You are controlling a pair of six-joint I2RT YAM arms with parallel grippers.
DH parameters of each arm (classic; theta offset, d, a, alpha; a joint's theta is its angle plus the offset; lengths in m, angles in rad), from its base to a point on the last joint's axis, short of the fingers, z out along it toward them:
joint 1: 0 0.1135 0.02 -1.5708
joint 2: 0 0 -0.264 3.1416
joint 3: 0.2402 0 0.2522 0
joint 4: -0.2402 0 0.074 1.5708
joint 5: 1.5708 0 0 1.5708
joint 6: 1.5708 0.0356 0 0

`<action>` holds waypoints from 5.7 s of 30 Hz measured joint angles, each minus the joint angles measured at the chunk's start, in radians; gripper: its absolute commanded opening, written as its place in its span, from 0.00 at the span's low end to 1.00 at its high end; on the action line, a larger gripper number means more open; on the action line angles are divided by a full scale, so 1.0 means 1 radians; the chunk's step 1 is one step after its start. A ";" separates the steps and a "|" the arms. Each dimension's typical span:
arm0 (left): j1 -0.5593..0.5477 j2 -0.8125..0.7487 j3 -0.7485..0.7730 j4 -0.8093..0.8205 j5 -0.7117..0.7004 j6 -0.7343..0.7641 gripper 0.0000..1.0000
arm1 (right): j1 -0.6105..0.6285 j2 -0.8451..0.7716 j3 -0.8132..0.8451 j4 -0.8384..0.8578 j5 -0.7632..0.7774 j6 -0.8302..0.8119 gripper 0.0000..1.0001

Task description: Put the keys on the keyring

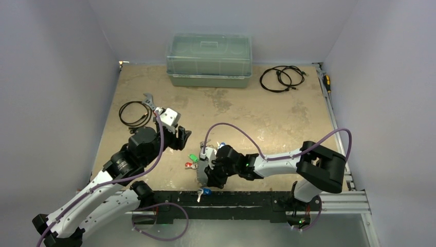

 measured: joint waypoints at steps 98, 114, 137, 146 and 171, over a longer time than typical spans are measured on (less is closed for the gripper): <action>0.000 -0.116 -0.320 0.695 0.533 -0.032 0.70 | -0.022 -0.596 0.134 0.085 0.418 0.022 0.00; -0.026 0.002 -0.354 0.857 0.539 -0.107 0.71 | -0.022 -0.597 0.136 0.092 0.399 0.022 0.00; -0.073 -0.035 -0.326 0.786 0.431 -0.031 0.63 | -0.022 -0.597 0.137 0.092 0.431 0.023 0.00; -0.088 -0.032 -0.254 0.728 0.420 -0.027 0.54 | -0.022 -0.597 0.137 0.098 0.481 0.023 0.00; -0.106 0.075 -0.168 0.584 0.431 0.149 0.79 | -0.022 -0.600 0.147 0.097 0.529 0.051 0.00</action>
